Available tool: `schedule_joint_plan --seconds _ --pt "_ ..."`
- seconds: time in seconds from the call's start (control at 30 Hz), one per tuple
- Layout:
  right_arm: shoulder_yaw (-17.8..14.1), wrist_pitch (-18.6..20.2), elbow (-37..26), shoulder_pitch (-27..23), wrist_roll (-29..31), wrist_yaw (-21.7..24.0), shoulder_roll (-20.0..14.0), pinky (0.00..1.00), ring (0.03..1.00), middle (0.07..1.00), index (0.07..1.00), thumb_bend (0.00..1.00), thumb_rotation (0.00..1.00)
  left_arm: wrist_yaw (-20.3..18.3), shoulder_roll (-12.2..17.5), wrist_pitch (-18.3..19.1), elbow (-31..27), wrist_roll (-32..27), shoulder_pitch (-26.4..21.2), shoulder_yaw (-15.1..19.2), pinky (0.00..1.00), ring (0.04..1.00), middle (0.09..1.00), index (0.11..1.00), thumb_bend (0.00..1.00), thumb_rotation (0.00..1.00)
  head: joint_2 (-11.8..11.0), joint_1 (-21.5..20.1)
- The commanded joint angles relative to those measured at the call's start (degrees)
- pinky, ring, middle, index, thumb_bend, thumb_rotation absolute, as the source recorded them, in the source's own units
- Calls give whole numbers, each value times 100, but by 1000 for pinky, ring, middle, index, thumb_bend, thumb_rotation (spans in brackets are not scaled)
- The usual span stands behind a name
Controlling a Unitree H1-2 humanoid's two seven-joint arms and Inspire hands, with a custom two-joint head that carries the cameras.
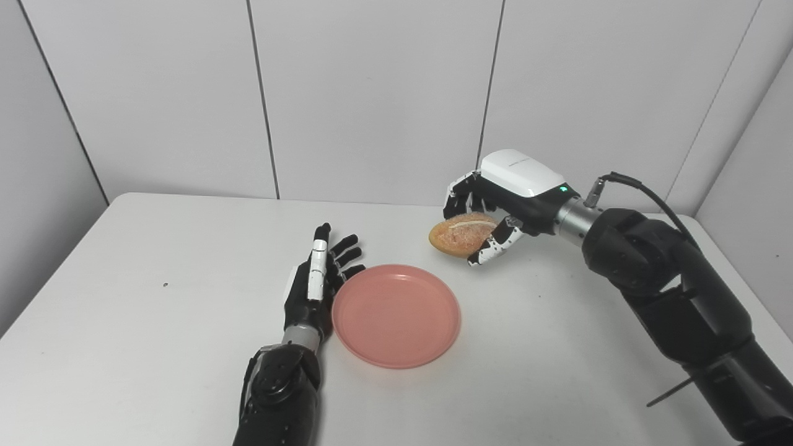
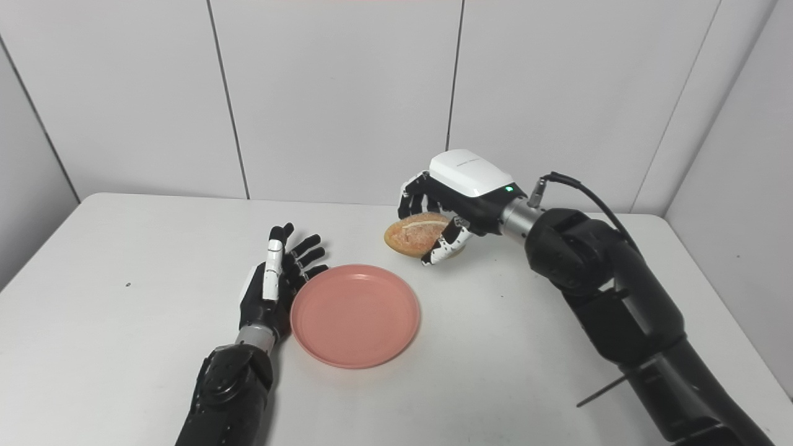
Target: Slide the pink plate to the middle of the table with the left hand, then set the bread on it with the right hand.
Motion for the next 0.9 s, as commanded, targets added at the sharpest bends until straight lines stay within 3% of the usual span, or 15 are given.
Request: schedule_joint_plan --seconds 0.0,0.1,0.2,0.57,0.87 --pt "-110 -75 -212 -209 68 -44 61 402 435 535 477 514 0 72 -108 212 210 8 75 -19 696 812 825 980 695 959 -2 4" --pt "-53 -32 -164 -271 107 80 226 403 427 509 500 516 0 78 -112 220 206 15 87 -20 692 818 826 983 694 962 11 -1" --pt "-14 -18 -107 -334 109 180 377 333 399 481 518 515 0 101 -112 229 184 29 96 -19 697 820 821 976 696 966 21 -7" --pt "381 124 59 -428 -316 655 785 432 461 511 468 518 0 101 -122 209 174 47 122 -33 683 808 817 978 707 972 74 14" --pt "479 191 623 -453 -536 710 1035 412 442 517 483 518 0 107 -126 212 190 31 110 -19 681 812 819 979 709 967 112 33"
